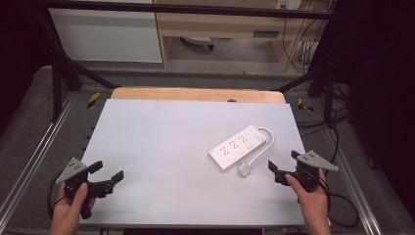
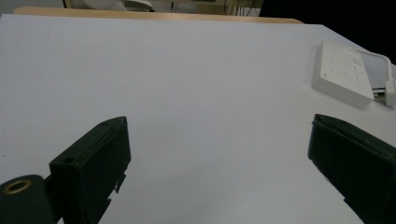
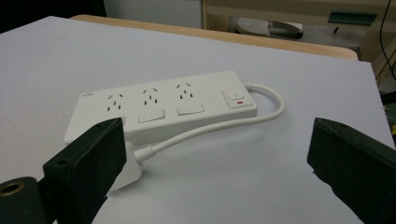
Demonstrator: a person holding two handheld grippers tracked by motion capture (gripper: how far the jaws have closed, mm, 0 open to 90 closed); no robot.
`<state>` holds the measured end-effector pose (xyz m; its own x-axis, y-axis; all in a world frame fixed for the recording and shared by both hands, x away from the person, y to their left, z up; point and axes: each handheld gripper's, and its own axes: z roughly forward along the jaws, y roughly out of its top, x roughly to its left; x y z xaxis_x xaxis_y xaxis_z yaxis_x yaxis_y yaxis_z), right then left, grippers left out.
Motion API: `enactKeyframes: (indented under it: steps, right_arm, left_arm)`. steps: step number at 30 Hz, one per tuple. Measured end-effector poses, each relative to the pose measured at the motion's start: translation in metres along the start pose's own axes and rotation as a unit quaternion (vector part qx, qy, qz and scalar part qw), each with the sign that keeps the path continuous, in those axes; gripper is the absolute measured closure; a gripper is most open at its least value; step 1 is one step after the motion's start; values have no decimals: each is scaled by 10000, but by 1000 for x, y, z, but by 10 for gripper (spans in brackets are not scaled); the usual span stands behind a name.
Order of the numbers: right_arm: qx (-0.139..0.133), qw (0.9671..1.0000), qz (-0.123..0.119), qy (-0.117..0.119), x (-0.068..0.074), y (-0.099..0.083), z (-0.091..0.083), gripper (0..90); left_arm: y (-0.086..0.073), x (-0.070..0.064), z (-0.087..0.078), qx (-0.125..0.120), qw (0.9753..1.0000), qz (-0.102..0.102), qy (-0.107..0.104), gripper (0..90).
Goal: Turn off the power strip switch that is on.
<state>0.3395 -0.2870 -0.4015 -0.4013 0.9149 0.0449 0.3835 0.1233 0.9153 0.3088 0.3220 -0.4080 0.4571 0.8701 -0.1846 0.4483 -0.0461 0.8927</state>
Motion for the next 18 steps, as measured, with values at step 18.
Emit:
enactKeyframes:
  steps: [18]
  right_arm:
    - [-50,10000,44,71,-8,24,10,48]
  left_arm:
    - [0,-1,1,51,10000,21,3,57]
